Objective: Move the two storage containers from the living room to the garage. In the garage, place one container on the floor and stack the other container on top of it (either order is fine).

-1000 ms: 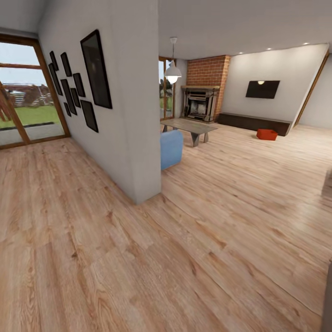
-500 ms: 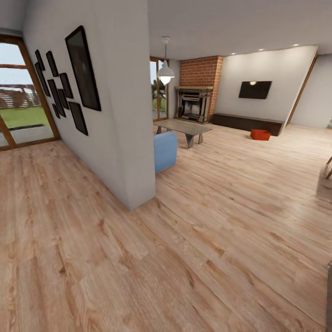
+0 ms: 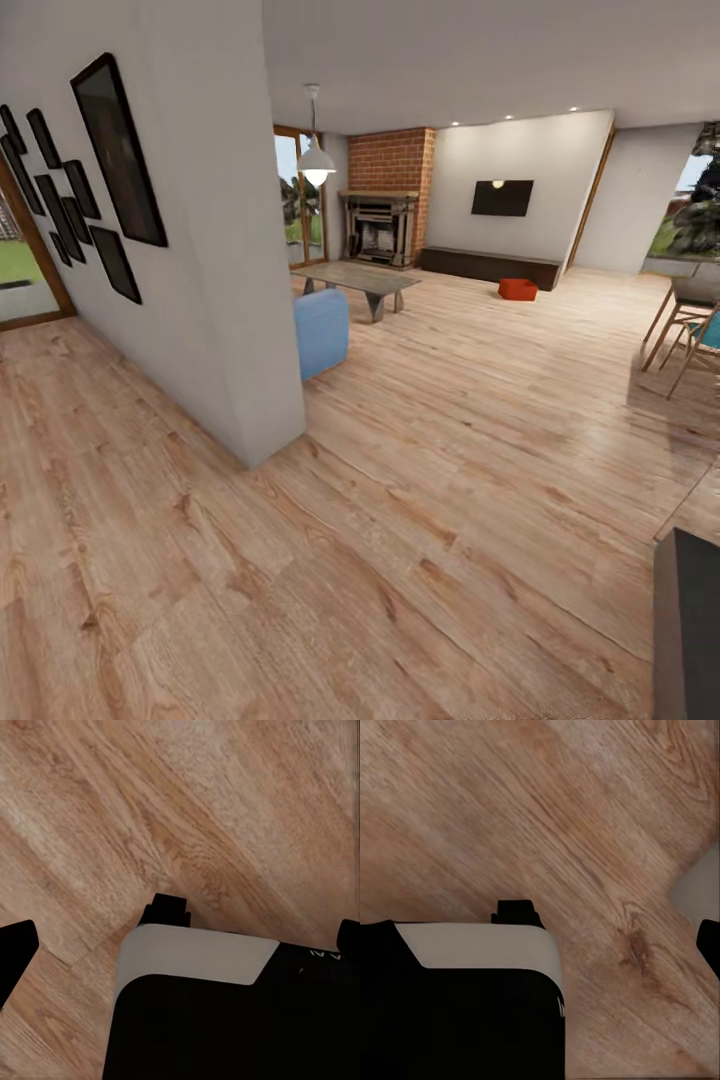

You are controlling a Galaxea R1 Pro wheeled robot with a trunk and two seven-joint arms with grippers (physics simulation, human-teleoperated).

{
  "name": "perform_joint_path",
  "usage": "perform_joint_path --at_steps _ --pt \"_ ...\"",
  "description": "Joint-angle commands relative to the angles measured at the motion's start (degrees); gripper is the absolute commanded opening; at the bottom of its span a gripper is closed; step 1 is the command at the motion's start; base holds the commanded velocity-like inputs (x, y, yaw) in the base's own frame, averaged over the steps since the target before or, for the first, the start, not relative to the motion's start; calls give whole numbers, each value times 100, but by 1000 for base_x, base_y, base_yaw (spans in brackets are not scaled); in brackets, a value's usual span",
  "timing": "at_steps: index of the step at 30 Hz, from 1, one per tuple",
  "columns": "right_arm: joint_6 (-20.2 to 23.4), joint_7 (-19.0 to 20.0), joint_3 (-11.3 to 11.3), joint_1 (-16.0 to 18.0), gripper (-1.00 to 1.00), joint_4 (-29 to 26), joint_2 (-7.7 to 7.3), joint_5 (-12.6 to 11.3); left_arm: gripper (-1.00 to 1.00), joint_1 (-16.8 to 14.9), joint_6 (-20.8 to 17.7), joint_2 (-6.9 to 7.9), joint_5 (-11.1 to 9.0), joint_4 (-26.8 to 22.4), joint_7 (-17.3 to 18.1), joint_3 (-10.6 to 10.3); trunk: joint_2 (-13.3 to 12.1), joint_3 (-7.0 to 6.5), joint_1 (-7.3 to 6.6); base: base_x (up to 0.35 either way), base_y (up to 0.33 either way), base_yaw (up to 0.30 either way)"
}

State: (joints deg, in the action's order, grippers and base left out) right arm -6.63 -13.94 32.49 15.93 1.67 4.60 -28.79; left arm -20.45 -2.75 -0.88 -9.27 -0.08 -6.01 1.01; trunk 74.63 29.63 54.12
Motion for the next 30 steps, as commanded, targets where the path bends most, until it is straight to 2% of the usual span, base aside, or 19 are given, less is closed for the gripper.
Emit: perform_joint_path --at_steps 1,12,22,30 --pt "-31 2 47 7 100 18 5 -57 100 -3 -15 0 -39 -1 -15 11 3 2 0 0 0 -251" --pt "-28 -2 47 7 100 25 5 -57 100 -3 -39 -15 -44 -1 -15 5 3 -31 0 45 0 -196" --pt "-79 2 45 7 100 21 5 -57 100 -3 -59 -17 -40 -1 -15 5 3 -32 0 301 0 -26" --pt "-84 -3 44 7 100 20 3 -57 100 -3 -46 -17 -43 -1 -15 5 3 -32 0 321 0 -217"
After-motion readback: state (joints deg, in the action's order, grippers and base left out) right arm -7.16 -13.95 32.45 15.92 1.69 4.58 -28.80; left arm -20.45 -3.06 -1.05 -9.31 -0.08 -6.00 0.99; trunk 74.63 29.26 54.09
